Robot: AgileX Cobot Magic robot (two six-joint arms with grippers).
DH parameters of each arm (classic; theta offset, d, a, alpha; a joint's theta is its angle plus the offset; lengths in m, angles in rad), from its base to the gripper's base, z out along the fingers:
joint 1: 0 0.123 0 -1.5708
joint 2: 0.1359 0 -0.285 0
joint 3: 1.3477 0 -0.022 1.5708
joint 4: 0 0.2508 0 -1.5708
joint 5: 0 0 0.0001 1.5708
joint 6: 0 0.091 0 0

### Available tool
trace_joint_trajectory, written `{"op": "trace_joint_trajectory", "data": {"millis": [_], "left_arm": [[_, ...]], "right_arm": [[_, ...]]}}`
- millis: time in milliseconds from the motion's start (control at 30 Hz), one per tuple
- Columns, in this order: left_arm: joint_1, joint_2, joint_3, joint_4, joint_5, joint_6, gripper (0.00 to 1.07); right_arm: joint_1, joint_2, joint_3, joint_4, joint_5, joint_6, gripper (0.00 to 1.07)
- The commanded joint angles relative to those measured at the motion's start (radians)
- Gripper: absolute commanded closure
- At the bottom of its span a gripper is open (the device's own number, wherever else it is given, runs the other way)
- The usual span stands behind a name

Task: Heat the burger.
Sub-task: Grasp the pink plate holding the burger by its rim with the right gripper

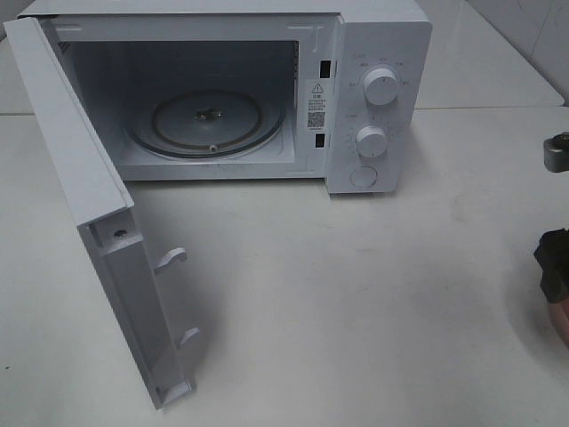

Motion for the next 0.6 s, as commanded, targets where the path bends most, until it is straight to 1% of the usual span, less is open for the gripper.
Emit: {"op": "trace_joint_trajectory", "data": {"millis": [33, 333, 400, 600], "left_arm": [[-0.005, -0.024, 0.003, 0.001, -0.003, 0.0, 0.06], [-0.005, -0.024, 0.003, 0.001, -0.003, 0.0, 0.06], [-0.005, -0.024, 0.003, 0.001, -0.003, 0.0, 0.06], [-0.005, -0.024, 0.003, 0.001, -0.003, 0.0, 0.06]], "right_arm": [[-0.008, 0.045, 0.005, -0.002, -0.018, -0.006, 0.23], [-0.008, 0.143, 0.005, -0.003, -0.057, -0.002, 0.24], [-0.026, 0.182, 0.005, 0.0, -0.073, -0.001, 0.25], [-0.031, 0.218, 0.005, 0.0, -0.087, -0.001, 0.26]]}}
